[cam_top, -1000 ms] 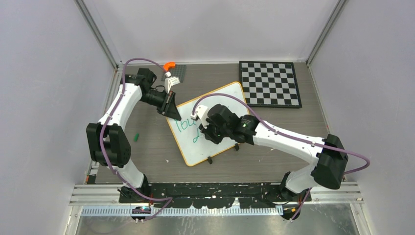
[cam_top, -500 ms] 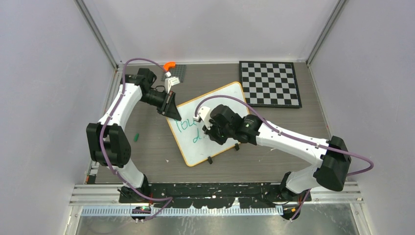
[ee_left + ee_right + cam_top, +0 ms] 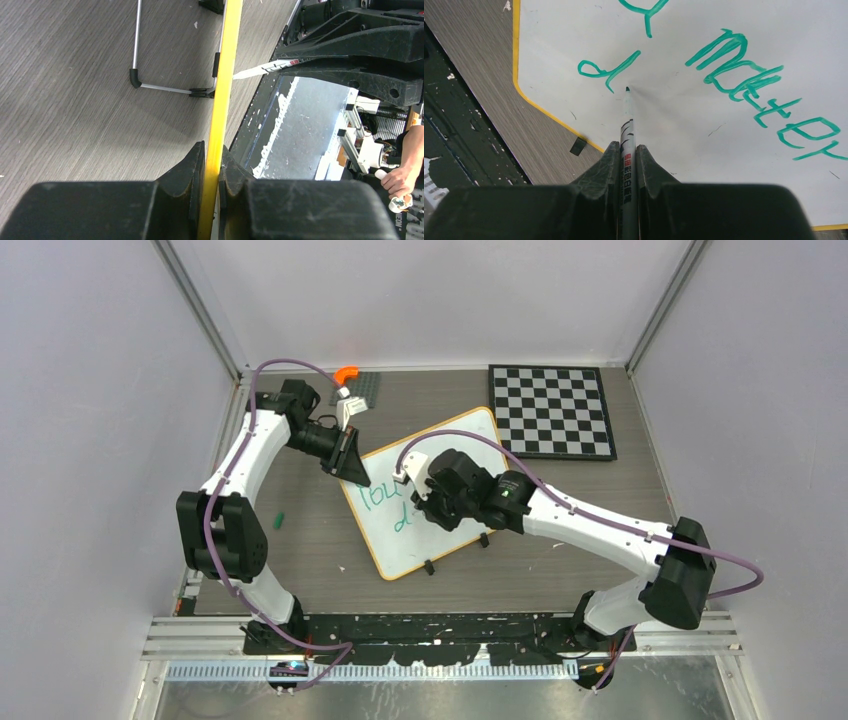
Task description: Write a sentence on the whiteboard
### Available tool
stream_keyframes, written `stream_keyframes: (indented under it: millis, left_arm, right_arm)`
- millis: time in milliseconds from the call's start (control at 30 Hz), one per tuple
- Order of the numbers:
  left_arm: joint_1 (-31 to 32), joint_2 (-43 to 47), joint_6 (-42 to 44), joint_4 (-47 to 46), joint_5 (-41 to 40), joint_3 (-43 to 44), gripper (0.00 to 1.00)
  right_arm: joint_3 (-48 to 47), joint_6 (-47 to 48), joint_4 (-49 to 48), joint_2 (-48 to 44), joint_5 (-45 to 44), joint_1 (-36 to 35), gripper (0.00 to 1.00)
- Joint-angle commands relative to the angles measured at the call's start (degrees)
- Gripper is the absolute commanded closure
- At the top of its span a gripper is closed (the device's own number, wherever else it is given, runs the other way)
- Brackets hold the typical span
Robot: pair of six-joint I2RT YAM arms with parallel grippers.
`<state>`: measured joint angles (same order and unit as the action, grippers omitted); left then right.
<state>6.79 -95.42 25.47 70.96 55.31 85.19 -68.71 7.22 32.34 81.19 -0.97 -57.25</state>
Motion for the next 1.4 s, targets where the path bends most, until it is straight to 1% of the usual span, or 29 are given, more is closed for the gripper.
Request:
stream_keyframes:
  millis: [0,333,533,733,967,1233,1367]
  left_arm:
    - [-0.1,0.2,-1.4,-1.8,-2.7,0.2,1.00]
    - [0.0,0.0,-1.4,-1.7,-2.8,0.5,1.00]
    - [0.1,-0.1,-1.4,-1.8,-2.8,0.5,1.00]
    - [0.2,-0.1,-1.4,-1.7,-2.8,0.6,1.00]
    - [0.2,0.1,-1.4,-1.7,-2.9,0.5,1.00]
    - [0.2,0.1,-1.1,-1.6,-3.0,0.3,1.00]
    - [0.2,0.3,-0.9,-1.6,-3.1,0.1,1.00]
  right_arm:
    - [-0.8,1.1,-2.0,0.1,-1.3,0.0,1.00]
    - [1.1,2.3,-0.3,-1.5,-2.3,2.2,1.00]
    - [-0.5,2.6,0.6,-1.9,-2.8,2.7,1.00]
    - [-3.1,2.2,0.2,-0.3,-2.3,2.5,1.00]
    - [-3.7,1.3,-0.4,1.6,-0.5,2.2,1.00]
    - [-2.4,0.9,-1.0,3.3,-0.2,-0.1,1.00]
    - [-0.6,1.2,-0.8,2.1,-1.2,-0.1,1.00]
